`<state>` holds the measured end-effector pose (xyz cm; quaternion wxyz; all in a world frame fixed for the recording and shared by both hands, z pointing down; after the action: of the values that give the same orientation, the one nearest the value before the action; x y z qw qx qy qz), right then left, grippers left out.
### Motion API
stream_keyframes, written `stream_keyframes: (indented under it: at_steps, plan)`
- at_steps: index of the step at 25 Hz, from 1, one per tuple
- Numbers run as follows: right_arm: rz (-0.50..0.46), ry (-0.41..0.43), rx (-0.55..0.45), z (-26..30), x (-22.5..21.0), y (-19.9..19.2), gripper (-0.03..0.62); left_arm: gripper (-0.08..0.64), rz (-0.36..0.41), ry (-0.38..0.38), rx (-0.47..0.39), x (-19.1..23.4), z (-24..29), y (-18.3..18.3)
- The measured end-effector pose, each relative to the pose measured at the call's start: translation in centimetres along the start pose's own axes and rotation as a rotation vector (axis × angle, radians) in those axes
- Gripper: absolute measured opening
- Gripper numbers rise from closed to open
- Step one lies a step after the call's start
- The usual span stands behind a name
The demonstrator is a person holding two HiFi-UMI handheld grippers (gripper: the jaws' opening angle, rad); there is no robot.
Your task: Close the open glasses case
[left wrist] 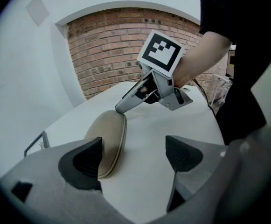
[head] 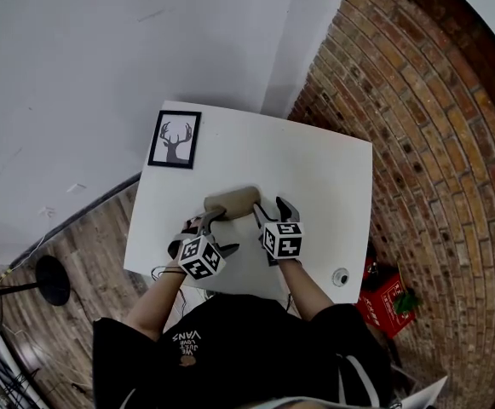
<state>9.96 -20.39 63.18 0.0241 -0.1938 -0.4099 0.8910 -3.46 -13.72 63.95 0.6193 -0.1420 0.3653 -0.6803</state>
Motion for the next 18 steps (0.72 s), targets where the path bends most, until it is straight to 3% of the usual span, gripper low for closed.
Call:
stream_keyframes:
  at_steps: [9,18]
  plan:
    - [0.020,0.003,-0.007,-0.2,0.2,0.2,0.268,0.400,-0.023,0.021,-0.001,1.1,0.1,-0.3]
    - [0.034,0.021,-0.041,-4.6,2.9,-1.6,0.264,0.360,-0.053,0.096,-0.021,-1.4,-3.5,-0.1]
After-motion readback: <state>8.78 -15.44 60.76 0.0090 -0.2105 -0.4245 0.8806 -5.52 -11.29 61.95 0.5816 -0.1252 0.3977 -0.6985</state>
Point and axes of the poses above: the fingertips, and each gripper's own axes: z forward along the fingers, x to its left, y out of its top, the point moved 5 cm from there along -z, backward along the fingers, and after that the axes turned 11 degrees about z, right-handed, at the moved point
